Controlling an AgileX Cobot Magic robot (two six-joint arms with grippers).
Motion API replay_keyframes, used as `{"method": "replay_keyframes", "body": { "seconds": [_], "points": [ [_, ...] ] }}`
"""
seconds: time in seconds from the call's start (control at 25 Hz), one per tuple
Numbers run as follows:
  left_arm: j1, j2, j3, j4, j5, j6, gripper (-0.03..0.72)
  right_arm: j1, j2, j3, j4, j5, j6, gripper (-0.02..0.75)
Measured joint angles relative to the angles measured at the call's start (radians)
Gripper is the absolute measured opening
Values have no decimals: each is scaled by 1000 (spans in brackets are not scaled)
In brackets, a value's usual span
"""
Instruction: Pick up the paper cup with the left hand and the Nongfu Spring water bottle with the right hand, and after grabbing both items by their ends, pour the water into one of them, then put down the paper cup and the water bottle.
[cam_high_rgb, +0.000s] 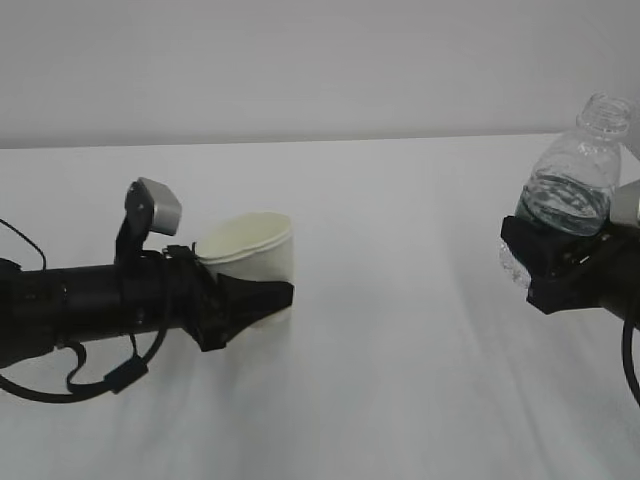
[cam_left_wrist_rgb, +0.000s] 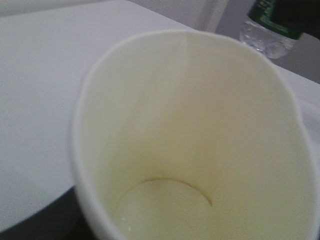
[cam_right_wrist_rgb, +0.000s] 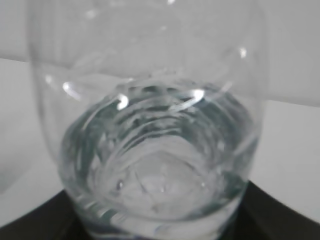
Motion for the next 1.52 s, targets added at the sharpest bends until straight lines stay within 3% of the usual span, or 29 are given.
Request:
{"method": "replay_keyframes", "body": {
  "seconds": [0.2,0.44,0.68,0.92,1.32,1.52],
  "points": [
    [-110,0,0,-17,26,0,424,0,-6,27,0,10,0,437],
    [-179,0,-17,-25,70,0,423,0,-82,59,-1,46,0,437],
    [-190,0,-39,-26,83,0,423,0,-209,70,-1,175,0,437],
    [-198,0,-100,55,92,0,422,0,-289,73,-1,265,12,437],
    [-308,0,-180,106,179,-3,422,0,-304,75,-10,335,65,437],
    [-332,12,-189,108,188,-3,422,0,-351,75,-33,396,71,437]
  ]
}}
